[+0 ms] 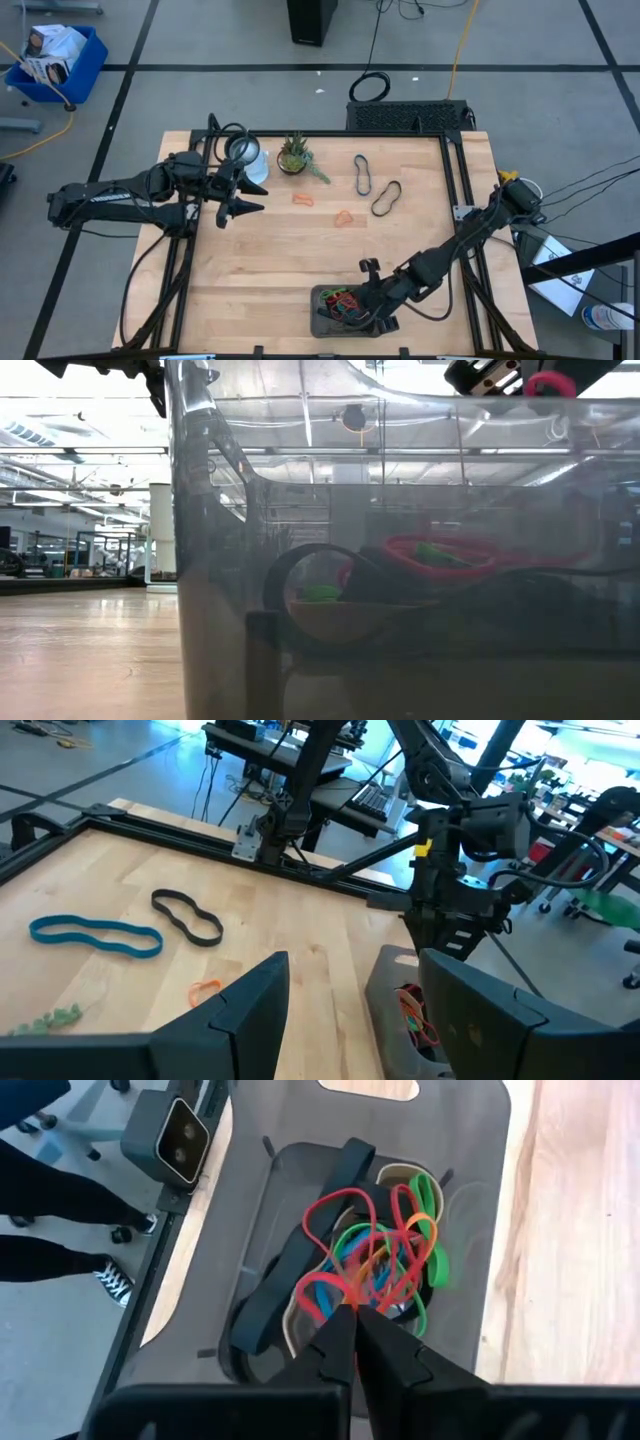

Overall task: Pick and place rubber bands into bin
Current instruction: Put the red rubber band into the black transparent bin, then put the black rubber band into the black transparent bin

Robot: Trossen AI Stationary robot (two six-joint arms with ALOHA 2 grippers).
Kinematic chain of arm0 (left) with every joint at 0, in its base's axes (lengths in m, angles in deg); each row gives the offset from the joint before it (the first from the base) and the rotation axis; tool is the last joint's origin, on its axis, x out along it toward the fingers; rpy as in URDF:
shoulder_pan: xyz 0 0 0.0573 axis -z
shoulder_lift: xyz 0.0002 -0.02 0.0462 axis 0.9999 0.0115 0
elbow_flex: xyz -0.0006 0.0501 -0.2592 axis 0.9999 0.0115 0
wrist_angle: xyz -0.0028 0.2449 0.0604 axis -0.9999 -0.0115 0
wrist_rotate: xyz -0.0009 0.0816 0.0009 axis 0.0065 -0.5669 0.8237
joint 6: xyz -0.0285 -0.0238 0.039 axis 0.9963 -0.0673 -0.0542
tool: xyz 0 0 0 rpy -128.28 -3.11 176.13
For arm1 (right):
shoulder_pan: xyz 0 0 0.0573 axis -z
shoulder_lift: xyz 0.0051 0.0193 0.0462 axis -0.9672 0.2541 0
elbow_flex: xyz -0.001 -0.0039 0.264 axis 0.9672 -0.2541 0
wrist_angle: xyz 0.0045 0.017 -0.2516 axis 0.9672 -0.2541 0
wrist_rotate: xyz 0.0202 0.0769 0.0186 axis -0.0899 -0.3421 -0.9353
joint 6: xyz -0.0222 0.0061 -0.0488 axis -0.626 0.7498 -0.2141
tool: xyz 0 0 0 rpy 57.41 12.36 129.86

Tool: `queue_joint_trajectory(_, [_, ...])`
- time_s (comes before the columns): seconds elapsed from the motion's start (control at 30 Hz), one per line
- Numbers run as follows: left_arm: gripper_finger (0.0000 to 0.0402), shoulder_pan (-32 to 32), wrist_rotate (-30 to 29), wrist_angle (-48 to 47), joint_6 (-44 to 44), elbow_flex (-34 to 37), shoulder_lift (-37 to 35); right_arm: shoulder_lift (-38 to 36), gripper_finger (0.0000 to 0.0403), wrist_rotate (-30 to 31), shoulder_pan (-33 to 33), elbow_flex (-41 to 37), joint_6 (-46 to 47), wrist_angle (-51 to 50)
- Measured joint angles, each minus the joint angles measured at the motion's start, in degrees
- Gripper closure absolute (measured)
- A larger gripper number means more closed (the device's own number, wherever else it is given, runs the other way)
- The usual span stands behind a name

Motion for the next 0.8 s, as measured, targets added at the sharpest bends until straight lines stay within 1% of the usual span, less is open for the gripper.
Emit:
queue_joint_trajectory(0.33, [0.0172,0.00,0.02,0.00,-0.02,0.00,-0.01,0.00,0.0362,0.02,0.02,0.00,0.00,0.03])
queue_joint_trajectory(0.6, [0.0172,0.00,0.02,0.00,-0.46,0.00,0.00,-0.39,0.0285,0.09,0.07,0.00,0.00,-0.28])
queue_joint_trajectory(0.7, [0.0172,-0.02,0.00,0.02,-0.38,0.00,0.00,-2.56,0.0265,0.10,0.43,0.00,-0.02,-1.06])
queue_joint_trajectory(0.8, [0.0172,0.00,0.00,0.04,-0.37,0.00,-0.01,-5.99,0.0254,0.55,0.92,0.00,-0.12,-2.58])
